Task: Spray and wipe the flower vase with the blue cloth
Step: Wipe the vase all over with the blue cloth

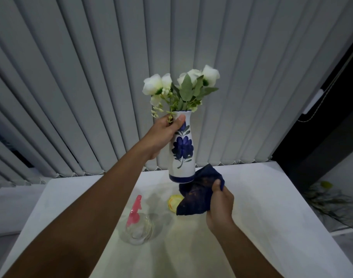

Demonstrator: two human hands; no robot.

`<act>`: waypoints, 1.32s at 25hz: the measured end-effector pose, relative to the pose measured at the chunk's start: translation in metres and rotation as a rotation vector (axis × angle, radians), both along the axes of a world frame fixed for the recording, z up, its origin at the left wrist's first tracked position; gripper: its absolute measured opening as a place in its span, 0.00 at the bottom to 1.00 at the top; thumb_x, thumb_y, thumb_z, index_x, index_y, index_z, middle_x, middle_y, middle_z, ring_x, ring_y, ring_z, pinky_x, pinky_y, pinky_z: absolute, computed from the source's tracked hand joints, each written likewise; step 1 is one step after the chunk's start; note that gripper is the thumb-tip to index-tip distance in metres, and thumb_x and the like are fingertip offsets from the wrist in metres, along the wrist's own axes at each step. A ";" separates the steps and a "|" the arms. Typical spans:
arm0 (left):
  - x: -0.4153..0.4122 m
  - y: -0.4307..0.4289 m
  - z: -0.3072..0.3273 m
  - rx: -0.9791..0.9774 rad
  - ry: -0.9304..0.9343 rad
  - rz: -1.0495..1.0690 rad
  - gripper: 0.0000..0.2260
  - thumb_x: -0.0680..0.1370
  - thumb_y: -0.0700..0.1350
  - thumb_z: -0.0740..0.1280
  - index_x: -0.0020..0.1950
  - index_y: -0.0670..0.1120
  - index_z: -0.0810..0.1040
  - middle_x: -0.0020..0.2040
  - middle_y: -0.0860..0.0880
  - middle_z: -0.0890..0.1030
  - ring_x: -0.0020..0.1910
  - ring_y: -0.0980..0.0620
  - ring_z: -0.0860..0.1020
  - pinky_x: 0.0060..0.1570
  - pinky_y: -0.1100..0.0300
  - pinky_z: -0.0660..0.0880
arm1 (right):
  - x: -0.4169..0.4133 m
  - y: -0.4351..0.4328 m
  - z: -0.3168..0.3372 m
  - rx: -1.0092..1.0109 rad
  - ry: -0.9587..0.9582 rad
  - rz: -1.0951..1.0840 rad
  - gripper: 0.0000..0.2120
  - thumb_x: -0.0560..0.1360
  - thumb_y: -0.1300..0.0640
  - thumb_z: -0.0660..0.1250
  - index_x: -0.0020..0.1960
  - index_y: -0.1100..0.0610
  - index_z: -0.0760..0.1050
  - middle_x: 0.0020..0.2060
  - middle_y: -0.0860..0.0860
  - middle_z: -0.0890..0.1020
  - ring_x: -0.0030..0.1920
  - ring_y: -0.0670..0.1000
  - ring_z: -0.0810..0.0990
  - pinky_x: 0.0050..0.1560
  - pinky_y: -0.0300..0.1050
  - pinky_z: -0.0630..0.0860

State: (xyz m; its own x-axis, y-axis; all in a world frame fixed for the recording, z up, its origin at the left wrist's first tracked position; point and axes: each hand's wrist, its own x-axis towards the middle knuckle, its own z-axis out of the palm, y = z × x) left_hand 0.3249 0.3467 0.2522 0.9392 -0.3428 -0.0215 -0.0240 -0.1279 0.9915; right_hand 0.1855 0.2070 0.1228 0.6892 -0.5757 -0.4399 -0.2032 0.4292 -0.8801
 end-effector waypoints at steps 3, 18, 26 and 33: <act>0.000 -0.001 -0.004 -0.041 0.029 -0.009 0.12 0.84 0.54 0.61 0.60 0.51 0.79 0.49 0.54 0.86 0.47 0.59 0.84 0.50 0.63 0.79 | 0.010 -0.004 0.017 0.328 0.062 -0.036 0.11 0.84 0.53 0.59 0.58 0.58 0.77 0.55 0.59 0.83 0.53 0.61 0.83 0.52 0.58 0.81; -0.004 -0.011 -0.013 0.001 0.064 0.129 0.20 0.81 0.60 0.65 0.62 0.46 0.79 0.55 0.41 0.85 0.49 0.44 0.84 0.48 0.52 0.84 | -0.008 0.036 0.035 -0.146 -0.040 -0.033 0.16 0.83 0.51 0.61 0.41 0.51 0.82 0.39 0.51 0.86 0.47 0.57 0.85 0.53 0.57 0.82; -0.015 -0.017 -0.013 -0.104 0.110 0.049 0.13 0.85 0.52 0.61 0.55 0.45 0.80 0.43 0.48 0.86 0.40 0.51 0.84 0.42 0.56 0.81 | 0.042 0.014 0.093 -0.903 -0.448 0.416 0.20 0.82 0.61 0.60 0.73 0.52 0.71 0.58 0.52 0.81 0.53 0.46 0.81 0.52 0.38 0.78; -0.007 -0.012 -0.004 -0.132 0.136 0.179 0.28 0.79 0.63 0.65 0.63 0.39 0.78 0.54 0.37 0.84 0.49 0.41 0.83 0.60 0.39 0.79 | 0.000 0.016 -0.010 -1.437 -0.670 0.600 0.23 0.79 0.65 0.56 0.74 0.61 0.69 0.76 0.51 0.68 0.80 0.57 0.57 0.75 0.56 0.66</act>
